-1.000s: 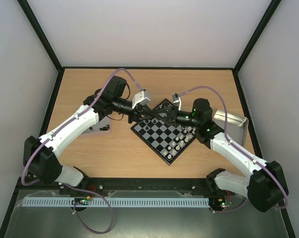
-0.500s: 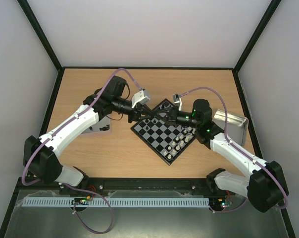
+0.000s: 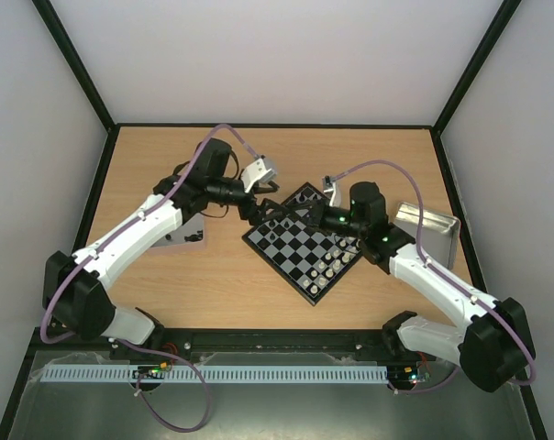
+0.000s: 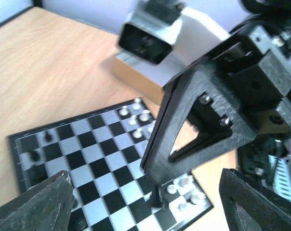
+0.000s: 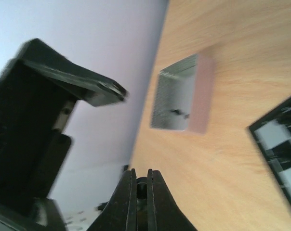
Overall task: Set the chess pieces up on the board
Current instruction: Place the chess piece on the chessboard.
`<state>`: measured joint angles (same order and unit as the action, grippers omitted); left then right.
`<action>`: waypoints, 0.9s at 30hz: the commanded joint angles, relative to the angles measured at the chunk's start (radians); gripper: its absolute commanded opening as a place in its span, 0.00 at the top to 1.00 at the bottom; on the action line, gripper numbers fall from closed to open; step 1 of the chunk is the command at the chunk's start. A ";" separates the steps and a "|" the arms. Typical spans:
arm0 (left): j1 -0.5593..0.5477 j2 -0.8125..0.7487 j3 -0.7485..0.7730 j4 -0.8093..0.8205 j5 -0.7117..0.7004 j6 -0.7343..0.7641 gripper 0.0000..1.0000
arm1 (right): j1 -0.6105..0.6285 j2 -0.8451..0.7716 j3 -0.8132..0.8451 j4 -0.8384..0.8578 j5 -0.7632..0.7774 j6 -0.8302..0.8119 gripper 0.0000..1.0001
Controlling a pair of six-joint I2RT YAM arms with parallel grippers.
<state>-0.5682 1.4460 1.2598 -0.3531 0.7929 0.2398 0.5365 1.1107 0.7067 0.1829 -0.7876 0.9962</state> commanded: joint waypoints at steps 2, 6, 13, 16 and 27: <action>0.059 -0.094 -0.072 0.135 -0.259 -0.190 0.10 | 0.003 0.022 0.083 -0.259 0.381 -0.305 0.98; 0.083 -0.160 -0.089 0.136 -0.601 -0.330 0.05 | 0.005 0.095 0.086 -0.253 0.636 -0.445 0.98; 0.090 -0.269 -0.124 0.014 -0.968 -0.562 0.04 | 0.037 0.270 0.118 -0.181 0.789 -0.556 0.98; 0.090 -0.351 -0.194 0.013 -0.965 -0.591 0.04 | 0.047 0.348 0.149 -0.178 0.794 -0.574 0.98; 0.100 -0.536 -0.378 0.035 -0.952 -0.665 0.01 | 0.119 0.567 0.252 -0.186 0.815 -0.621 0.98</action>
<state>-0.4763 0.9329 0.9092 -0.3168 -0.1406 -0.3882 0.6418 1.6371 0.9146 -0.0120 -0.0265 0.4095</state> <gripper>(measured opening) 0.989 0.020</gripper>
